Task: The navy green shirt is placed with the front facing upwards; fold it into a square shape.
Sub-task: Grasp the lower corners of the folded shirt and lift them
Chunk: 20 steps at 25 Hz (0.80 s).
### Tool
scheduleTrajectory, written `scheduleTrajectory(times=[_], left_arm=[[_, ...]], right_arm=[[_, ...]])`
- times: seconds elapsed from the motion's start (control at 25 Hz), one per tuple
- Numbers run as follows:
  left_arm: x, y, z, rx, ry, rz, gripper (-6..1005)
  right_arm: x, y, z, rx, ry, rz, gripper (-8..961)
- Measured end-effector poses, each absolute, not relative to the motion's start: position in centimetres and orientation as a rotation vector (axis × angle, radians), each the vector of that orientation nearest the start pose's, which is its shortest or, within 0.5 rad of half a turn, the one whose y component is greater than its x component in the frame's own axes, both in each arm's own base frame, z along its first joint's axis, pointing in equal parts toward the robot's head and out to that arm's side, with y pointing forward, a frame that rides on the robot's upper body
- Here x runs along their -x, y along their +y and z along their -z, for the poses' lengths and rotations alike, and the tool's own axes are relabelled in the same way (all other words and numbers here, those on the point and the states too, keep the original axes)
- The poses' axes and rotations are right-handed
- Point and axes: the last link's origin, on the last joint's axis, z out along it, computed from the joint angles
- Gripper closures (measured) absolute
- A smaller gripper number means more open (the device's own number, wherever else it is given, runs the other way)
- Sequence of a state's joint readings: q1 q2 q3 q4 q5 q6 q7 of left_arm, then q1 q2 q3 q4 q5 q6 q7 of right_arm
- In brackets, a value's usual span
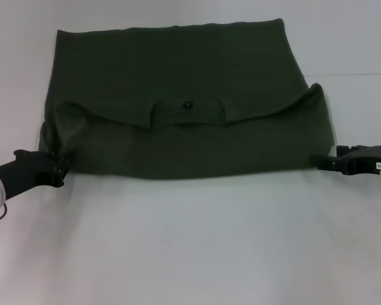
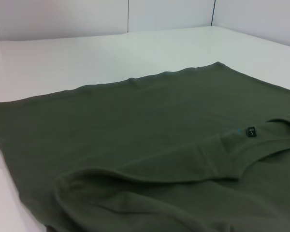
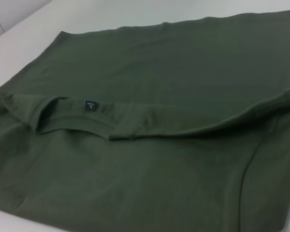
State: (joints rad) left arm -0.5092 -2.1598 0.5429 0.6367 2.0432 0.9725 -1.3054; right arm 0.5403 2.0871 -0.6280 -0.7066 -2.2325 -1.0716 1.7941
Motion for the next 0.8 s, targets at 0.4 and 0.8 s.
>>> scheduleTrajectory(times=[0.4,0.8], left_arm=[[32.8,36.6,0.3,2.187,-0.794,0.357,942],[32.7,36.6,0.3,2.185,-0.797,0.359,941]], right_arm=[[-32.4,37.5,-1.1,2.224,1.139,-0.300,142],[-32.0,37.8,-0.4,2.242,1.123,-0.274,200]])
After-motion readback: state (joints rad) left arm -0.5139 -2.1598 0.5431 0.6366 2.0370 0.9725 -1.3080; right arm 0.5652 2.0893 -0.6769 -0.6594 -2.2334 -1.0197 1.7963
